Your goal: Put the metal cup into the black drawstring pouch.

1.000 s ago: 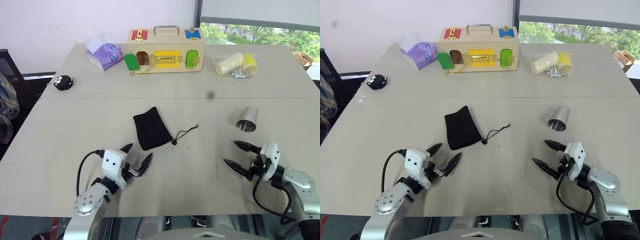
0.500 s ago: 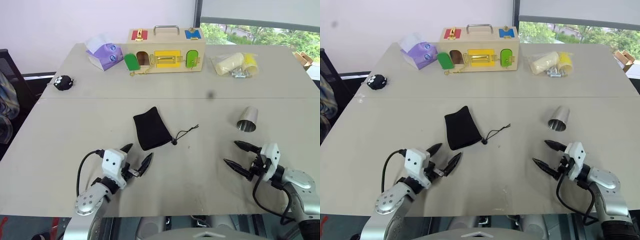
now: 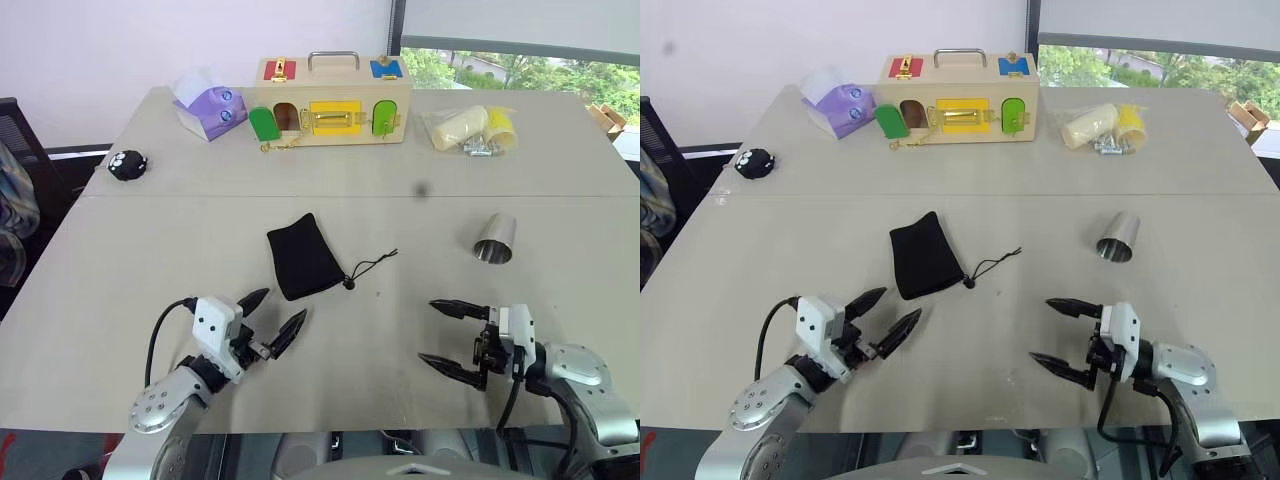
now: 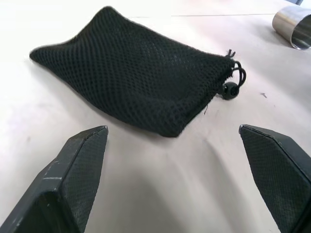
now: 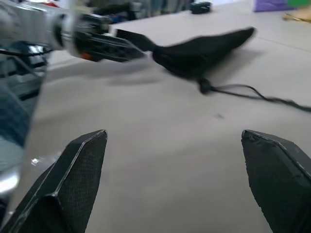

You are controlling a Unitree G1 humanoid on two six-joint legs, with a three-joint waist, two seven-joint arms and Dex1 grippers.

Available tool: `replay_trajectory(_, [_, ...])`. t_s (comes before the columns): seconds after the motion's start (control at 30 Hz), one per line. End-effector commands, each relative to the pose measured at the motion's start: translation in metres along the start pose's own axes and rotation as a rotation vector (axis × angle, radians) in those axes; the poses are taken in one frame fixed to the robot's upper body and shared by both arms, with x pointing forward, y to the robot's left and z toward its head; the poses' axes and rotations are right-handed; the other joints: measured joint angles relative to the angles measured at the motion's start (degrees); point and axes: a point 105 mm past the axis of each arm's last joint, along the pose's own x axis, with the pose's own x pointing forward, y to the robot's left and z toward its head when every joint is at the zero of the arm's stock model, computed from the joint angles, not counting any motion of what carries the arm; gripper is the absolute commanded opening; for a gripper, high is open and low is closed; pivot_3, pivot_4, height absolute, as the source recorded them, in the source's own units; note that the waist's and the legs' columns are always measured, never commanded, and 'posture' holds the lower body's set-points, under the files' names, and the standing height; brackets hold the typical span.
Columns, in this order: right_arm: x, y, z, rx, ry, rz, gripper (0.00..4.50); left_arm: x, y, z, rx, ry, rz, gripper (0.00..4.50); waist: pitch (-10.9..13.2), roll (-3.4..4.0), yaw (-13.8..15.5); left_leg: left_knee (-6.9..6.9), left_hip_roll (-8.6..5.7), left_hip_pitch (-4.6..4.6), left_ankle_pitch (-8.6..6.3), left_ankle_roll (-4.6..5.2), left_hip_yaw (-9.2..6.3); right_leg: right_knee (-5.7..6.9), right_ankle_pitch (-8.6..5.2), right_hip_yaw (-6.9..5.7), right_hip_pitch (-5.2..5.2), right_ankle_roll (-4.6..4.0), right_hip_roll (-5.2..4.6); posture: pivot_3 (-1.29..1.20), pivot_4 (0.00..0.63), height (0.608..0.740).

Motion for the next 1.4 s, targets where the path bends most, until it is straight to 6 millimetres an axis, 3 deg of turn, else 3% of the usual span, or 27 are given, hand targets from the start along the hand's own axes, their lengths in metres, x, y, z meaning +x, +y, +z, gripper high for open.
replay_trajectory(0.03, [0.006,0.004,0.014,-0.025,-0.035,0.018,4.47,0.002,0.001,0.012,0.050,-0.039,-0.012,4.48,0.0,0.00,0.0,0.00,0.00,0.00,0.02,-0.04,0.00,0.00,0.00,0.00,0.00,0.00,0.00,0.00,0.150,0.740])
replay_trajectory(0.83, [0.010,0.006,0.009,-0.024,-0.039,-0.014,4.47,0.017,0.014,-0.008,0.018,0.005,-0.019,4.48,0.0,-0.03,0.0,-0.01,0.00,0.00,0.09,-0.15,0.01,0.00,0.00,-0.01,-0.01,0.00,0.00,0.00,0.150,0.740])
replay_trajectory(1.0, [0.009,0.007,0.007,-0.025,-0.036,-0.023,4.47,0.019,0.018,-0.003,-0.005,-0.029,-0.005,4.48,0.0,-0.04,0.0,-0.01,0.00,0.00,0.09,-0.15,0.00,0.01,0.00,-0.01,0.00,0.00,0.00,0.00,0.150,0.740])
replay_trajectory(1.1, [0.009,0.008,0.006,-0.024,-0.035,-0.025,4.50,0.020,0.018,-0.001,-0.017,-0.040,-0.007,3.69,0.0,-0.04,0.0,-0.01,0.00,0.00,0.09,-0.16,0.00,0.00,0.00,-0.01,0.00,0.00,0.00,0.00,0.150,0.740])
replay_trajectory(1.33, [0.010,0.009,0.006,-0.024,-0.036,-0.031,4.50,0.020,0.017,-0.005,-0.017,-0.021,-0.017,0.33,0.0,-0.04,0.0,-0.01,0.00,0.00,0.10,-0.17,0.00,0.00,0.00,-0.01,0.00,0.00,0.00,0.00,0.150,0.740])
replay_trajectory(1.37, [0.010,0.008,0.006,-0.024,-0.035,-0.034,4.50,0.020,0.017,-0.005,-0.016,-0.021,-0.019,0.04,0.0,-0.04,0.0,-0.01,0.00,0.00,0.10,-0.17,0.00,0.00,0.00,-0.01,0.00,0.00,0.00,0.00,0.150,0.740])
replay_trajectory(1.4, [0.009,0.009,0.006,-0.023,-0.034,-0.035,4.50,0.021,0.017,-0.005,-0.016,-0.021,-0.021,0.04,0.0,-0.04,0.0,-0.01,0.00,0.00,0.10,-0.17,0.00,0.00,0.00,-0.01,-0.01,0.00,0.00,0.00,0.150,0.740])
